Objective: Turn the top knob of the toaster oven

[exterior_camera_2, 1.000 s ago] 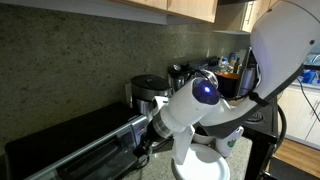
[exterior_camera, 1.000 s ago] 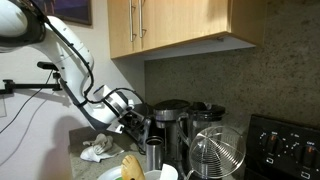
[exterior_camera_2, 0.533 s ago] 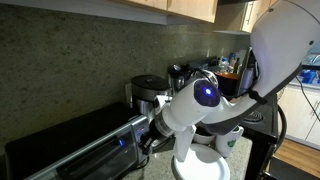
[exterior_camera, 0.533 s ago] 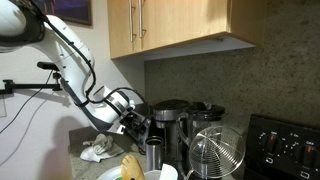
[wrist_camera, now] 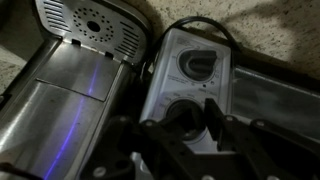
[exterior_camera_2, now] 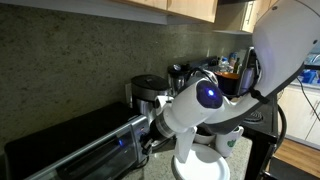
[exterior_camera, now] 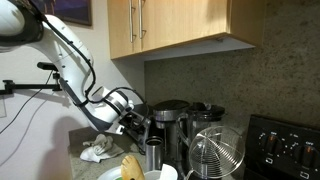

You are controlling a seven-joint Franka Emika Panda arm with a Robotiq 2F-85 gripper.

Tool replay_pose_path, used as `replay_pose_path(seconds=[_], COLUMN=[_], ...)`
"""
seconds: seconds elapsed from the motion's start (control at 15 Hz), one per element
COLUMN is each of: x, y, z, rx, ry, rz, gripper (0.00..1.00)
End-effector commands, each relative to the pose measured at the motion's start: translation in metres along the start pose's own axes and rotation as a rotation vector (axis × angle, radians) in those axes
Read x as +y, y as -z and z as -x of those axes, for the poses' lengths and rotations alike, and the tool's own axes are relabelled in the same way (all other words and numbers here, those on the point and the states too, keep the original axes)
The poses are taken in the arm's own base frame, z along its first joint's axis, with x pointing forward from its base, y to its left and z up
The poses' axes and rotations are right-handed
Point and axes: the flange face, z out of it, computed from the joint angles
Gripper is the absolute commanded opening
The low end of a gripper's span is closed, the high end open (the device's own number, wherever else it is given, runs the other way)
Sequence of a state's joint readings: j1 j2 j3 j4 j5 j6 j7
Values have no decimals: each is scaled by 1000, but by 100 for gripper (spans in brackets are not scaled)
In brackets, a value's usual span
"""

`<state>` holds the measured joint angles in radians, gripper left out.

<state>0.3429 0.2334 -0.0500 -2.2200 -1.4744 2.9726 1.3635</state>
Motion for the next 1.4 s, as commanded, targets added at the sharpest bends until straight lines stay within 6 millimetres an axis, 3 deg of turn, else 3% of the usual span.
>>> replay_pose_path(seconds=[0.0, 0.33, 0.93, 1.33], x=[-4, -9, -20, -23], y=[4, 0, -7, -7], z=[-12, -8, -6, -8], rx=[26, 13, -21, -31], ry=[-9, 52, 361, 453], rz=[18, 39, 86, 130], gripper=[6, 6, 0, 0])
